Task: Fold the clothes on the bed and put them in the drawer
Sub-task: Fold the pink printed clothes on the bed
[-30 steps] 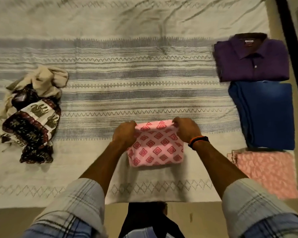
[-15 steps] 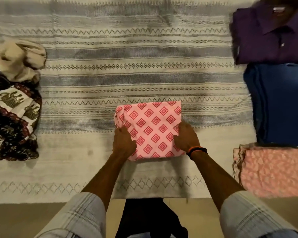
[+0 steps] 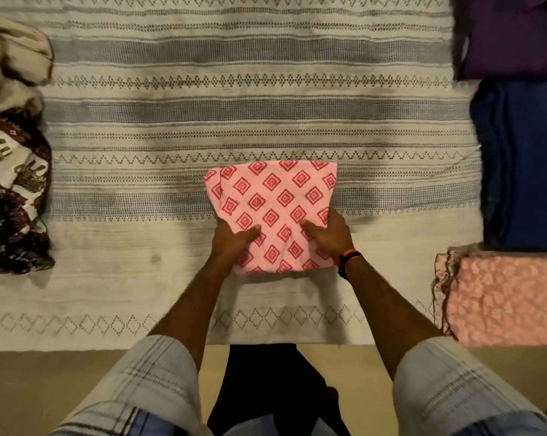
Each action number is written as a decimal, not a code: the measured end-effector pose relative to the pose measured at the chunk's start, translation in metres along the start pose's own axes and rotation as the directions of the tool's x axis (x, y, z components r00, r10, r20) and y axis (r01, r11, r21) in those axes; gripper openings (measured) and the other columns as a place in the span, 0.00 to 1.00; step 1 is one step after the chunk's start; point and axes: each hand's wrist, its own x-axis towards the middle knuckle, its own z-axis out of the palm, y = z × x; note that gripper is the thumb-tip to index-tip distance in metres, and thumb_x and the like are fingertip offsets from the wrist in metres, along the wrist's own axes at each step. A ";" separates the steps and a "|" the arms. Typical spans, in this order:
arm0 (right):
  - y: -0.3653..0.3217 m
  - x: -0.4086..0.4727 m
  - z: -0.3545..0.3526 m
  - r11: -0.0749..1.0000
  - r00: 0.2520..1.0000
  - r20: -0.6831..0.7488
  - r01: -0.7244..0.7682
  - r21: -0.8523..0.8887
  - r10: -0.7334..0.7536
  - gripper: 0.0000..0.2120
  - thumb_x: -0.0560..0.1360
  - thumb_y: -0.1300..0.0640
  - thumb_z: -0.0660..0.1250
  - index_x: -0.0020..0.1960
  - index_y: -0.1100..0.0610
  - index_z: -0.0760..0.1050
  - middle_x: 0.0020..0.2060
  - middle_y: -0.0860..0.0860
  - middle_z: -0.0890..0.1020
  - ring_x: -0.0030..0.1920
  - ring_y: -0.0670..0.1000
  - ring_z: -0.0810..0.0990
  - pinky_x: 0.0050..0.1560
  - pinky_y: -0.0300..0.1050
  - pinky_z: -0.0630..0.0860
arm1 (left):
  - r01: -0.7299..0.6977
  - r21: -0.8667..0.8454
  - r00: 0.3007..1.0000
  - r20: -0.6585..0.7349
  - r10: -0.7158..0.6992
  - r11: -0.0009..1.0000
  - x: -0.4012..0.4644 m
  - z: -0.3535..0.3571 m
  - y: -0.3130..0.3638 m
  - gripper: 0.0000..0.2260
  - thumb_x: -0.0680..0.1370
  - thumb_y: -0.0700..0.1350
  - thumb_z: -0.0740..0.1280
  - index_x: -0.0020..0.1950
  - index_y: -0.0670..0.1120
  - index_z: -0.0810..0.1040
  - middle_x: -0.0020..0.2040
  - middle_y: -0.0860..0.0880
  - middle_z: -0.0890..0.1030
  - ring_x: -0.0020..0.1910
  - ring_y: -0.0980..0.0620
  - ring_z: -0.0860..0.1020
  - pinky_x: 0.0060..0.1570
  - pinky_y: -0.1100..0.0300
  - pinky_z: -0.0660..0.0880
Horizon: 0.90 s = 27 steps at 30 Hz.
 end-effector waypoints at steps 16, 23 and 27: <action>0.011 -0.122 -0.105 0.987 0.988 -0.043 0.151 0.047 -0.149 0.17 0.74 0.57 0.73 0.62 0.56 0.77 0.55 0.52 0.83 0.54 0.54 0.82 0.57 0.52 0.78 | -0.164 0.191 0.984 0.096 0.148 0.968 -0.143 0.038 0.032 0.21 0.71 0.42 0.76 0.63 0.44 0.77 0.58 0.46 0.83 0.55 0.47 0.82 0.58 0.45 0.78; 0.071 -0.150 -0.199 0.977 0.977 -0.049 0.211 0.022 -0.210 0.15 0.74 0.58 0.73 0.59 0.56 0.77 0.54 0.52 0.84 0.52 0.54 0.82 0.56 0.53 0.79 | -0.219 0.217 0.973 0.127 0.194 0.951 -0.219 0.124 0.010 0.21 0.73 0.41 0.75 0.65 0.45 0.75 0.62 0.45 0.81 0.57 0.47 0.80 0.58 0.49 0.77; 0.107 -0.154 -0.253 0.977 0.978 -0.021 0.207 0.048 -0.206 0.14 0.74 0.59 0.72 0.59 0.55 0.76 0.52 0.50 0.83 0.50 0.52 0.82 0.49 0.46 0.79 | -0.209 0.161 0.975 0.114 0.193 0.964 -0.252 0.178 -0.008 0.19 0.73 0.38 0.74 0.63 0.44 0.76 0.61 0.45 0.81 0.51 0.50 0.80 0.54 0.54 0.77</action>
